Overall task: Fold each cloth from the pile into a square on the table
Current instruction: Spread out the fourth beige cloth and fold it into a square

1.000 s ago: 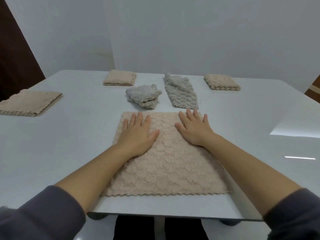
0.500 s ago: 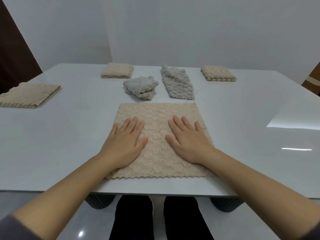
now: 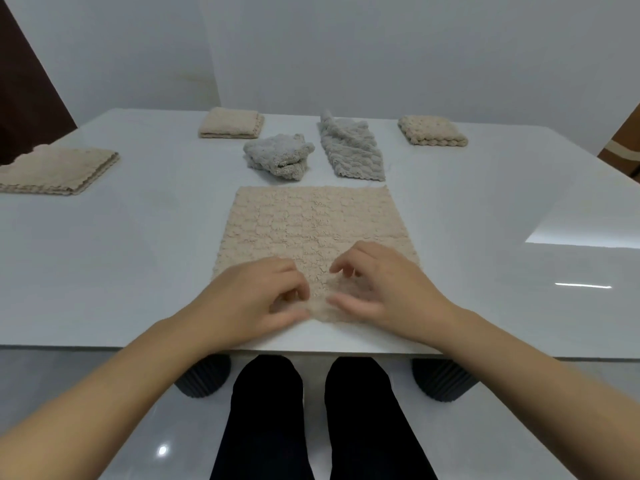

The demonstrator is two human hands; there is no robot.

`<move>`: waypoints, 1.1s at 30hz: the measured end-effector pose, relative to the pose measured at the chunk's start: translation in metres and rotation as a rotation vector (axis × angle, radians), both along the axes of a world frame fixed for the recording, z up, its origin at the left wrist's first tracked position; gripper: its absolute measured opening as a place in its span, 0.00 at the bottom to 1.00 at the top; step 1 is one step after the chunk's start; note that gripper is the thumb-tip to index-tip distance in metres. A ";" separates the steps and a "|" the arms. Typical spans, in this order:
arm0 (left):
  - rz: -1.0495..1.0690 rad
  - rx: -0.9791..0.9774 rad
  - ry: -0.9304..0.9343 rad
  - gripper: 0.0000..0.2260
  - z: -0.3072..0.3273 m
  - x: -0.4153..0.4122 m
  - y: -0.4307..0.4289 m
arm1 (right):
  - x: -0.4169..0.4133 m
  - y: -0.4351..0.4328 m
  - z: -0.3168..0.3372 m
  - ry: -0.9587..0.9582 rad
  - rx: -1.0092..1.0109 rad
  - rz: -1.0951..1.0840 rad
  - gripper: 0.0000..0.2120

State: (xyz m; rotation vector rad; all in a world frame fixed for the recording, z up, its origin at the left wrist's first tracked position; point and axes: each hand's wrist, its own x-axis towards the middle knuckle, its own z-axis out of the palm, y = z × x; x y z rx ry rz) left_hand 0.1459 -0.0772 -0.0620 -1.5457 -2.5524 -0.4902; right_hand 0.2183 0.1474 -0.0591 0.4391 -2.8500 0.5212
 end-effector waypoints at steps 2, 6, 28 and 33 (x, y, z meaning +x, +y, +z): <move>0.059 0.051 0.029 0.06 -0.002 0.000 0.004 | 0.002 -0.008 -0.002 -0.015 0.081 0.015 0.22; 0.189 0.058 -0.001 0.06 0.001 -0.006 0.000 | 0.001 -0.002 -0.009 0.083 0.116 -0.073 0.16; 0.706 0.578 -0.677 0.02 0.021 -0.095 -0.021 | -0.067 0.081 0.013 -0.057 -0.609 -0.496 0.14; 0.824 0.306 -0.301 0.05 0.011 -0.131 0.004 | -0.111 0.083 0.008 0.031 -0.366 -0.588 0.16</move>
